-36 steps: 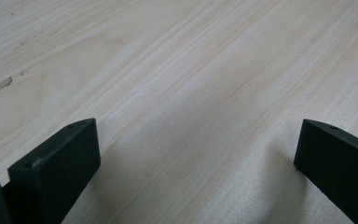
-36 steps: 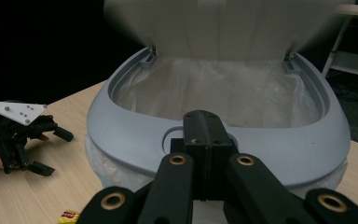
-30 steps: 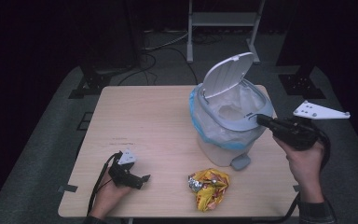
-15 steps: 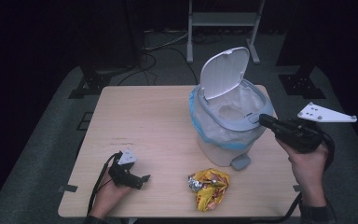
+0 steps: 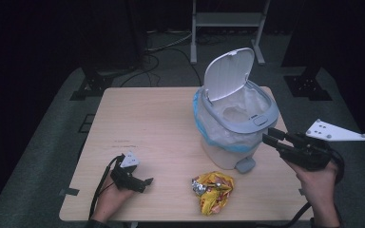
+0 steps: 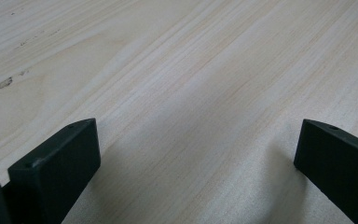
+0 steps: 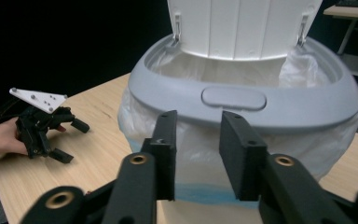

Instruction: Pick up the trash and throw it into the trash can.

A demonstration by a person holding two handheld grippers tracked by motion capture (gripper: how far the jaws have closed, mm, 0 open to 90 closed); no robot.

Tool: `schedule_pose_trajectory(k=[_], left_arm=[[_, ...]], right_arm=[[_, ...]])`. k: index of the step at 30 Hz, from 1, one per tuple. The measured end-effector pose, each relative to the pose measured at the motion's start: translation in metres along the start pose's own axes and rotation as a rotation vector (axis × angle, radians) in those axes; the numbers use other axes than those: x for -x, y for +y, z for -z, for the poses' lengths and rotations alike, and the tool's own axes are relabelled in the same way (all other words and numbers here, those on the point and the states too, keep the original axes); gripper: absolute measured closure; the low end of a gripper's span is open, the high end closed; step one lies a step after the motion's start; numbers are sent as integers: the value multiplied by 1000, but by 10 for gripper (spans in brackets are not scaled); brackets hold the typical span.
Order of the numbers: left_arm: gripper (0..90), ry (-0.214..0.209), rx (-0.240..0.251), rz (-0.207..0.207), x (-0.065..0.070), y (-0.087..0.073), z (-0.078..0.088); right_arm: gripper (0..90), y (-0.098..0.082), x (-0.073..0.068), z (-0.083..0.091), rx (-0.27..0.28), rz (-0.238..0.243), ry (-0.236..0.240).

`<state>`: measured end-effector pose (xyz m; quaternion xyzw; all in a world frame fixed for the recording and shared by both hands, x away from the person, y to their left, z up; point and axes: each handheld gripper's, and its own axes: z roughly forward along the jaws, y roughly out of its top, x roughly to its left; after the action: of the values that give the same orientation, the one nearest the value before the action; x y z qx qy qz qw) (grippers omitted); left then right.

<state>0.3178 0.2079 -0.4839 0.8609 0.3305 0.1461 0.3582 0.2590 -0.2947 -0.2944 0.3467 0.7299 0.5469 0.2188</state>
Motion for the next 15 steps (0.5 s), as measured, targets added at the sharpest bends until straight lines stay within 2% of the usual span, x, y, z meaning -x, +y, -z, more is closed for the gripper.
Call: schedule_pose_trajectory(k=[15], left_arm=[[0,0,0,0,0,0,0]], right_arm=[[485,-15,-5,-3,-33,-1,24]])
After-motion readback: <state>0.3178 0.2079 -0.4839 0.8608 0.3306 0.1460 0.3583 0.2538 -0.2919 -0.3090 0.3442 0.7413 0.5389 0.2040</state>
